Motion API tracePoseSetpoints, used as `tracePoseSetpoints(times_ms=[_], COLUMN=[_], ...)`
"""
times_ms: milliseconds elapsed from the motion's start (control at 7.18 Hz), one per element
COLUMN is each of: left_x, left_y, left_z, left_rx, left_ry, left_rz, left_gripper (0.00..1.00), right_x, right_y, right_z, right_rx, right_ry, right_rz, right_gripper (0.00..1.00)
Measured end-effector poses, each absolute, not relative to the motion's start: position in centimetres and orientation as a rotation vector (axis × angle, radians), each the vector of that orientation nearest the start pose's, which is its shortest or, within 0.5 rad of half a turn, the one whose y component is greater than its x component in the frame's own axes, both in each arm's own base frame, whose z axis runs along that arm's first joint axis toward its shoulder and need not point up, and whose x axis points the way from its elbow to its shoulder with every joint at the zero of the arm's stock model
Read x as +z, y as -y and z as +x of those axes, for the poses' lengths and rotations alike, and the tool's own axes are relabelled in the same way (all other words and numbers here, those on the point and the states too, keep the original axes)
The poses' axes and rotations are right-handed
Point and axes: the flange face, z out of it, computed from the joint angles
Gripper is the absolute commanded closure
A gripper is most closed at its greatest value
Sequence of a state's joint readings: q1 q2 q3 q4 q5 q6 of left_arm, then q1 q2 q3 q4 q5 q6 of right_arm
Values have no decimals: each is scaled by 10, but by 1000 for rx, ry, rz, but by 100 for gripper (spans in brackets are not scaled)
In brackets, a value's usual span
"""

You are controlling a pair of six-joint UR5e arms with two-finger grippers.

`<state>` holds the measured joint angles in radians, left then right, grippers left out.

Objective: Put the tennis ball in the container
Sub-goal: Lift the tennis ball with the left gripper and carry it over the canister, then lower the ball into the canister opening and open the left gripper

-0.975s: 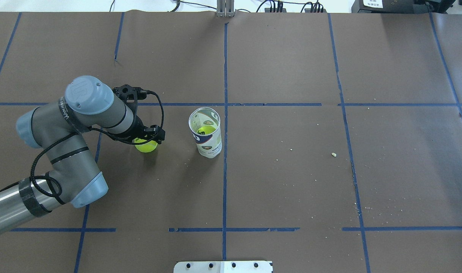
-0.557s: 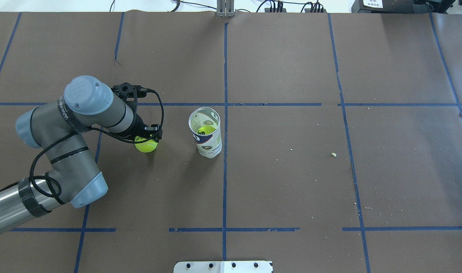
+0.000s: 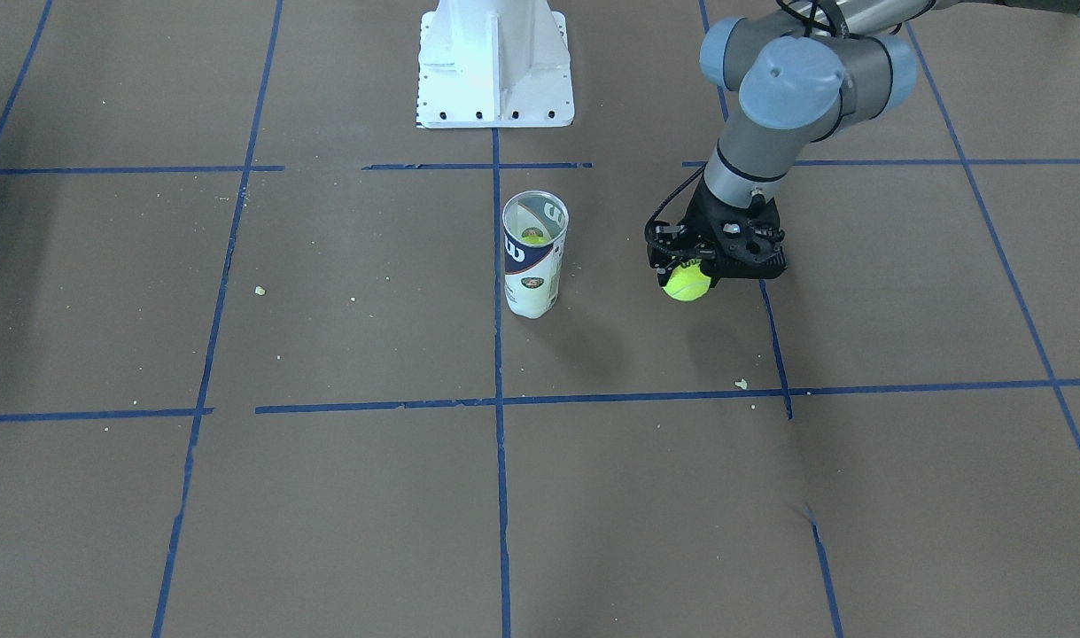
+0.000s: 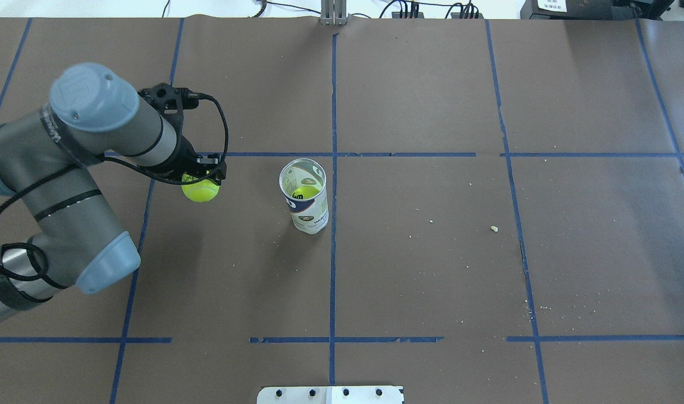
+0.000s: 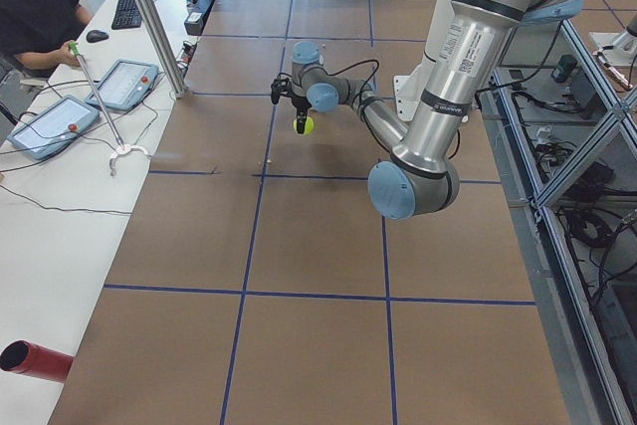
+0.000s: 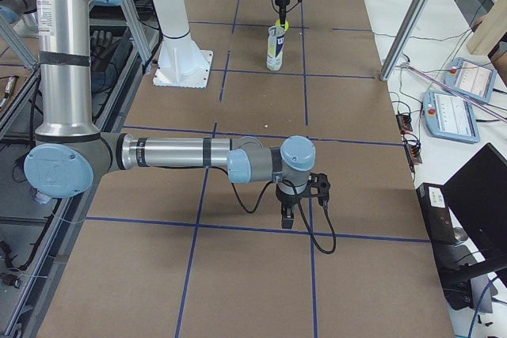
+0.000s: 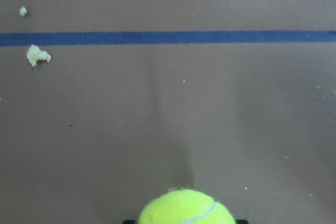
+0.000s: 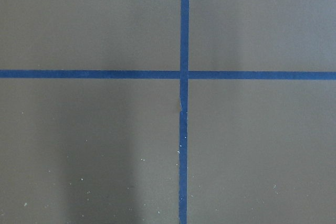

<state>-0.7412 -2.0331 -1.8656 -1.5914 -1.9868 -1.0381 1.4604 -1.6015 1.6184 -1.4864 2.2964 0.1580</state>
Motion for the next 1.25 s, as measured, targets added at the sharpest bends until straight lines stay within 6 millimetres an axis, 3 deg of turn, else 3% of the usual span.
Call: tracePoseSetpoints(times_ms=[278,418,557,696,975,1253], left_x=[189,153,119,90,50,44], left_y=[490,485,482,481,480,482], left_z=[316,294,294,315,382,421], left_rx=[-51,-58,-88,-132,-161,-162], left_ry=[-797,-802,-823,-841,-849,-860], left_rz=[153,132,90,35,-48,-62], left_gripper=[100,100,100,100,100,100], right_x=[645,645,645,645,645,645], right_y=[490,490,490,490,490,490], right_z=[13,13,13,13,13,13], right_rx=[9,9,9,9,9,9], right_ry=[731,731,731,731,731,731], right_rz=[-1,-1,-1,-1,-1,-1], right_gripper=[0,0,0,0,0,0])
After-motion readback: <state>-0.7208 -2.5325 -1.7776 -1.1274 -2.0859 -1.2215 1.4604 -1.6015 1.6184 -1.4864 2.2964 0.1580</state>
